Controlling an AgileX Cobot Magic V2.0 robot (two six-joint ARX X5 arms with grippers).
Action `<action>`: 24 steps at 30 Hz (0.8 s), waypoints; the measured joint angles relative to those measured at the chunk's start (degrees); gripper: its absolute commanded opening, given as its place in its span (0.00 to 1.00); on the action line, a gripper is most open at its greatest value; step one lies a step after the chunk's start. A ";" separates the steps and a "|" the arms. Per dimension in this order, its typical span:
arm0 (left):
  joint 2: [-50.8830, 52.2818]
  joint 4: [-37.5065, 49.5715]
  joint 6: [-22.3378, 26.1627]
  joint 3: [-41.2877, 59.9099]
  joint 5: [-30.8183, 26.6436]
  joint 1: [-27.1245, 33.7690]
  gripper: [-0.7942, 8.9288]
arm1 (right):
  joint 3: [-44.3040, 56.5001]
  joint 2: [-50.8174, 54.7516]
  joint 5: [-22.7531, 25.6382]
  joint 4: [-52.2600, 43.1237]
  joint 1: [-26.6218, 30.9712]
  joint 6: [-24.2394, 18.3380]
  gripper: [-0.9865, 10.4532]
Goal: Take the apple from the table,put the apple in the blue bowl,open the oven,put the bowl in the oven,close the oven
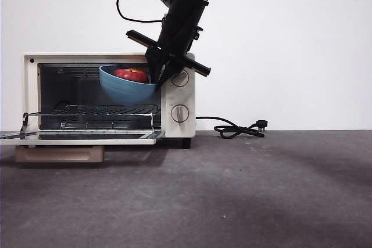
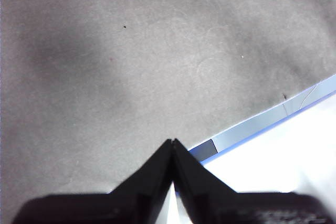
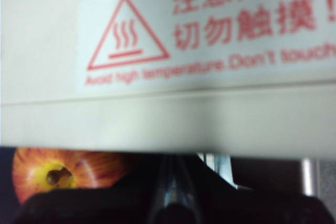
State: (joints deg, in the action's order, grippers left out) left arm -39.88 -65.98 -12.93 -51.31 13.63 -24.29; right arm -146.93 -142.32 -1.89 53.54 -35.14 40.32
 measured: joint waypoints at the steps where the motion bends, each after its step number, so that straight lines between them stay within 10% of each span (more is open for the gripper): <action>1: 0.00 0.00 0.00 0.00 0.02 0.00 0.08 | 0.00 -0.02 -0.02 -0.02 0.00 0.00 0.08; 16: 0.00 0.02 0.04 0.00 0.00 0.00 0.08 | 0.00 -1.33 -1.11 -0.50 -0.04 0.00 0.08; 24: 0.00 0.02 0.04 0.00 0.00 0.00 0.08 | -0.35 -1.36 -1.27 -1.77 -0.04 0.02 0.31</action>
State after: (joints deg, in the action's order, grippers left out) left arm -39.88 -65.95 -12.88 -51.31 13.63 -24.29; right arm -147.28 -143.68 -3.16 51.77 -35.18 40.34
